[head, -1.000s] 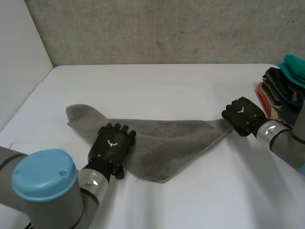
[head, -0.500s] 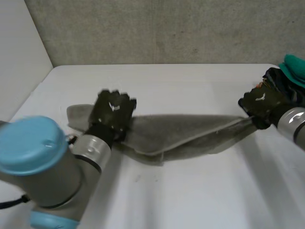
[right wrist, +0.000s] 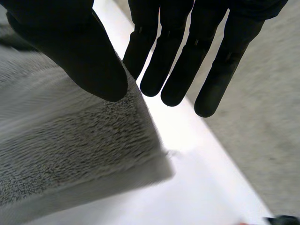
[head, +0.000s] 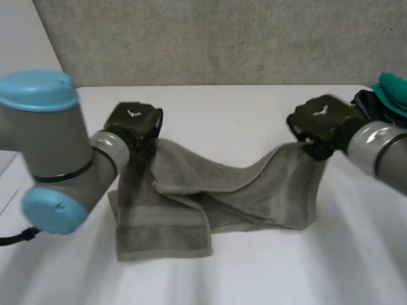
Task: Fold the laundry.
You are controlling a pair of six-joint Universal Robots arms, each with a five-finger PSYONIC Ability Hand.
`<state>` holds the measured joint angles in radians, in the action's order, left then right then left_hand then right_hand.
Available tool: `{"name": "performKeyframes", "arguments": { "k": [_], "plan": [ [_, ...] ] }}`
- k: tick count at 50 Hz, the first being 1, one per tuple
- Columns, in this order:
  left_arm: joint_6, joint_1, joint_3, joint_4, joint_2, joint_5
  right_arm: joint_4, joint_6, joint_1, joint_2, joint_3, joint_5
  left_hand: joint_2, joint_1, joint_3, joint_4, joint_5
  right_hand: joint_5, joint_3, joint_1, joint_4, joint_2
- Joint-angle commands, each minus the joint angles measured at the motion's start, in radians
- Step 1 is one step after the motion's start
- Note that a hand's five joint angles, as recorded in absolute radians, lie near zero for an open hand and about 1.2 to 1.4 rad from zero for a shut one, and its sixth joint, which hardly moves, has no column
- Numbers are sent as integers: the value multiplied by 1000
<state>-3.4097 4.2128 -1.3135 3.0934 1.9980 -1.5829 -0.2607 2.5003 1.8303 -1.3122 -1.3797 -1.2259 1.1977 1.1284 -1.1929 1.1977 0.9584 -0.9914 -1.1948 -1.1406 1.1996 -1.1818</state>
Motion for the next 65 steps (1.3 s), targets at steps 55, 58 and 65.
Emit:
{"name": "performKeyframes", "arguments": {
  "k": [55,58,65],
  "plan": [
    [-42,-370,-273,346,183,-215,296,46,6,179,-174,-190,49,118,-53,49,113,-230,-201,-256,197,-215],
    [-75,-355,-277,353,179,-212,296,46,3,179,-176,-190,79,148,-84,79,144,-230,-201,-256,197,-215],
    [-125,-339,-291,355,176,-213,296,43,-5,177,-177,-188,-394,-325,389,-394,-329,-230,-201,-256,197,-215]
  ]
}}
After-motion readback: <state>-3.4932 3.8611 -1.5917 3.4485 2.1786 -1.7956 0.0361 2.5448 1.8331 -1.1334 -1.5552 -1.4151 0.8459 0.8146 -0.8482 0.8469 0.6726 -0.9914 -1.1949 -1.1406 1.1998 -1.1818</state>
